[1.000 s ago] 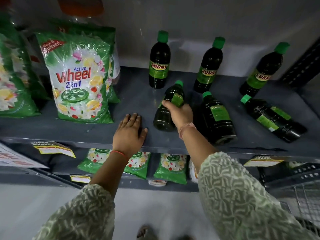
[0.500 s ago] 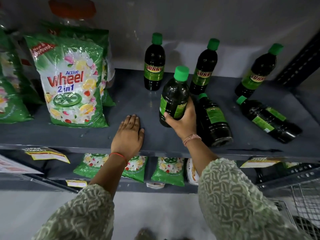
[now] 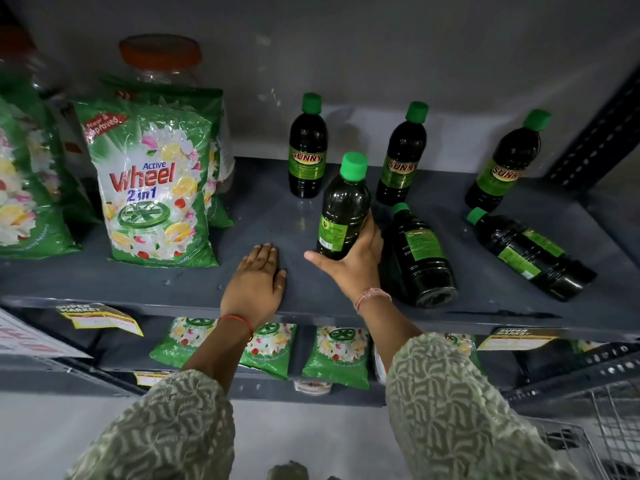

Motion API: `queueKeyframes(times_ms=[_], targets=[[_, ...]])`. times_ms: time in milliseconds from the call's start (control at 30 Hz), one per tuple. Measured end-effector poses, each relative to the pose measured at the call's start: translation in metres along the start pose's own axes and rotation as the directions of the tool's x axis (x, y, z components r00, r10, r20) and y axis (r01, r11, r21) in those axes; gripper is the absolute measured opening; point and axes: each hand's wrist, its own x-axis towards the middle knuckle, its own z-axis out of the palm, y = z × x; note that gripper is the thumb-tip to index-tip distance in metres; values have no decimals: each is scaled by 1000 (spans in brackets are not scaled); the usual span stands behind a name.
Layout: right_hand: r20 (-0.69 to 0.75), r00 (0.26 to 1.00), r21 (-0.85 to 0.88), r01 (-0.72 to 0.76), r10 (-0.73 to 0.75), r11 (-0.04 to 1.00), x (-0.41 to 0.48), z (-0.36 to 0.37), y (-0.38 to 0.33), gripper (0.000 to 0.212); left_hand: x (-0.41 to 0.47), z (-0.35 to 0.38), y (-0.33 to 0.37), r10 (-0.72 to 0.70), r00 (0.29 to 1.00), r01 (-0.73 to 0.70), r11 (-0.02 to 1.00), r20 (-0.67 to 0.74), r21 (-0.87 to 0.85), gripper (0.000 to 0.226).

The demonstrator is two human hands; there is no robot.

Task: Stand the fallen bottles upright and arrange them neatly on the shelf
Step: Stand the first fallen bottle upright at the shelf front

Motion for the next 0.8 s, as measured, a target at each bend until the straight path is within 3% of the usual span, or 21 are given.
queueKeyframes(times_ms=[67,167,233,367,467,567,733,800], targets=[[-16,1000,-7,-17,17,1000,1,1,-2,107,0,0,-1,0,1000,0,1000,3,4,54],[68,994,136,-96,87,986,0,-6,-1,95,0,1,-2,0,1000,0,1000,5,13,60],[114,988,207,-129,107,970,1,-9,0,99,0,1,-2,-2,1000,2,1000,3,15,62],[26,997,101,-81,79,992,2,-4,2,109,1,1,-2,-4,1000,4,1000,-4,14,69],[21,994,171,-114,112,979,0,-7,1,88,1,1,-3,-6,1000,6,1000,-9,9,69],[143,979,221,-176,147,959,4,-17,3,69,2,2,-3,-8,1000,8,1000,-10,13,70],[143,986,167,-115,91,979,7,-15,3,96,1,2,-3,-5,1000,6,1000,-23,7,69],[167,979,188,-147,116,971,9,-16,4,91,1,2,-3,-3,1000,3,1000,-25,10,69]])
